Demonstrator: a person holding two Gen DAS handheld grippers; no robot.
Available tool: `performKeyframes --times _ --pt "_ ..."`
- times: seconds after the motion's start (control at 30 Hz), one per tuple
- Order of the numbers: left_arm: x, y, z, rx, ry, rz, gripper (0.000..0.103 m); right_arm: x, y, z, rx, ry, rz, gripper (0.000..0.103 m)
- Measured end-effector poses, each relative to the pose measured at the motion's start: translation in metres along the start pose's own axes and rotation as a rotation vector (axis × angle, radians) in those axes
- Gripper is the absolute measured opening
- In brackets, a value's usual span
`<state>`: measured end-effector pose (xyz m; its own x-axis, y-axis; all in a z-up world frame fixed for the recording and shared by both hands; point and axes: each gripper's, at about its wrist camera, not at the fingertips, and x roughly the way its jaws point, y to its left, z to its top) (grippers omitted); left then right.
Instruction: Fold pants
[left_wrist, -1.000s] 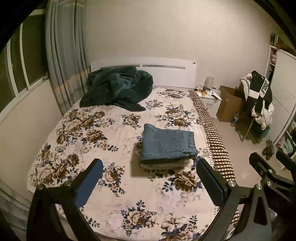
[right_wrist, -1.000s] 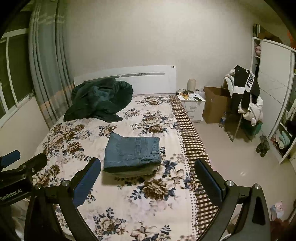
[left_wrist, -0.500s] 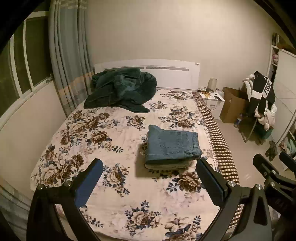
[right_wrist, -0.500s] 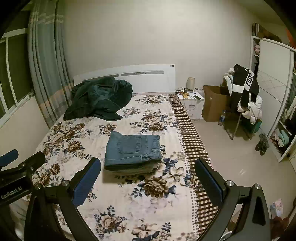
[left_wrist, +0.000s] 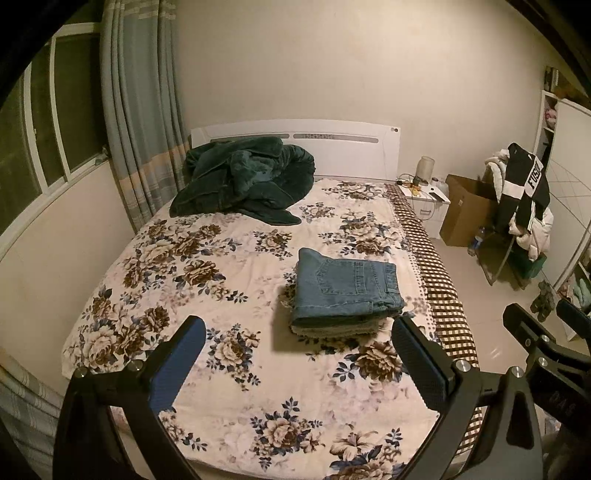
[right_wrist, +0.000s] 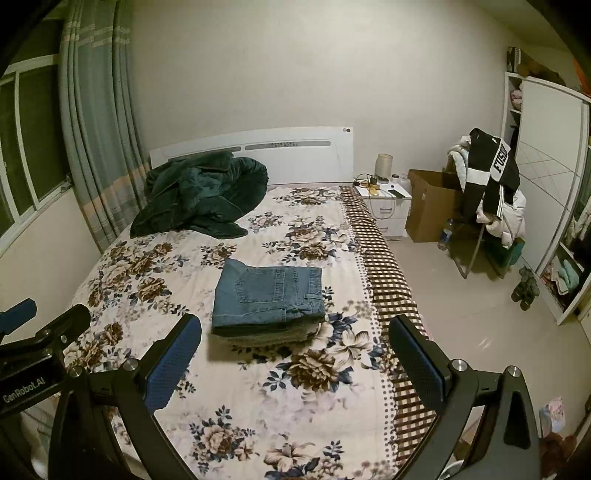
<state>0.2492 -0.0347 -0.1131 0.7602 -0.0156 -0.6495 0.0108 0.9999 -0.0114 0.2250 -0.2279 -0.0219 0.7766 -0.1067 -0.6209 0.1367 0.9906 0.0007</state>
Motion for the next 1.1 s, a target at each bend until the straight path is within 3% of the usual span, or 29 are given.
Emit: performKeyframes --times 1.1 --pt "-0.0051 -0.0002 -0.0042 -0.001 0.006 0.010 0.103 0.0016 -0.0004 -0.0042 0.004 0.010 0.014 0.103"
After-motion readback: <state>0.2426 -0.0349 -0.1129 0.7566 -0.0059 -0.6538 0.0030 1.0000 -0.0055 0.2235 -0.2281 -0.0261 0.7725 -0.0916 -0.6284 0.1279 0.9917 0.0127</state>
